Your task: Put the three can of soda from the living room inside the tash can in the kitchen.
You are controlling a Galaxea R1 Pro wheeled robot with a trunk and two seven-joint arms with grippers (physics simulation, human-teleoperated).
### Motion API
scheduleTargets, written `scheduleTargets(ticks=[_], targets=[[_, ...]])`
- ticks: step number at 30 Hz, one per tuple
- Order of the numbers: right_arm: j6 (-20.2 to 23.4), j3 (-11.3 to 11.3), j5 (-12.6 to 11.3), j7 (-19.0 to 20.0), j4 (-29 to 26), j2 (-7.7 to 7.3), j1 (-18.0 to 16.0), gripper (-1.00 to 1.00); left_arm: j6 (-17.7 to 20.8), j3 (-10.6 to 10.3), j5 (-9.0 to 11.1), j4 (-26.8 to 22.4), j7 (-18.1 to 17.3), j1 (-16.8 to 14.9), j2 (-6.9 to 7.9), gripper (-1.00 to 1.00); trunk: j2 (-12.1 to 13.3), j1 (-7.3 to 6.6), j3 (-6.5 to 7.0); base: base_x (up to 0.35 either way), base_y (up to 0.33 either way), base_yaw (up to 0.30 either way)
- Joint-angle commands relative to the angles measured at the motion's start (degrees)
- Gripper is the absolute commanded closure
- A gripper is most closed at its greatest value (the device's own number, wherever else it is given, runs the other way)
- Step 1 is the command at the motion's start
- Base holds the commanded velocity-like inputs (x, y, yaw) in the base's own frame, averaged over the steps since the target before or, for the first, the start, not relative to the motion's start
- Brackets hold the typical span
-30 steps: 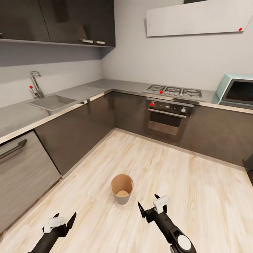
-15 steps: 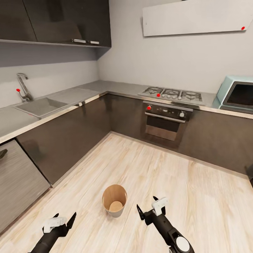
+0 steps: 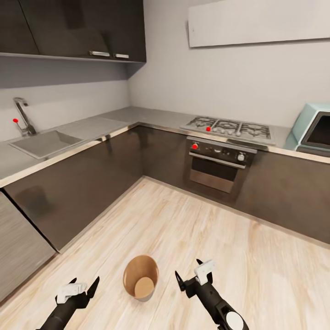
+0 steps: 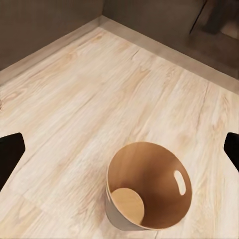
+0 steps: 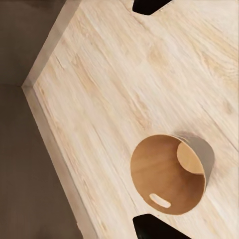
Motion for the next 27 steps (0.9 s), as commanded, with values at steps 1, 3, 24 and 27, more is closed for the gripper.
scheduleTargets(ticks=[1,3,24,27], targets=[[0.0,1.0,0.0,-2.3,0.1,0.0,0.0,-1.0,0.0,0.0,0.0,0.0,0.0,0.0,0.0,-1.0,0.0,0.0,0.05,0.282,-0.197,0.198],[0.0,1.8,0.0,-3.4,0.2,0.0,0.0,-1.0,0.0,0.0,0.0,-0.1,0.0,0.0,0.0,-1.0,0.0,0.0,0.16,0.282,-0.197,0.2],[0.0,4.6,0.0,-5.7,2.3,0.0,0.0,-1.0,0.0,0.2,0.2,-0.3,-0.4,0.1,0.32,-1.0,0.0,0.0,1.23,0.233,-0.15,0.176],[0.0,4.6,0.0,-5.7,2.5,0.0,0.0,-1.0,0.0,0.2,0.2,-0.3,-0.5,0.1,0.42,-1.0,0.0,0.0,1.26,0.034,0.175,0.031]])
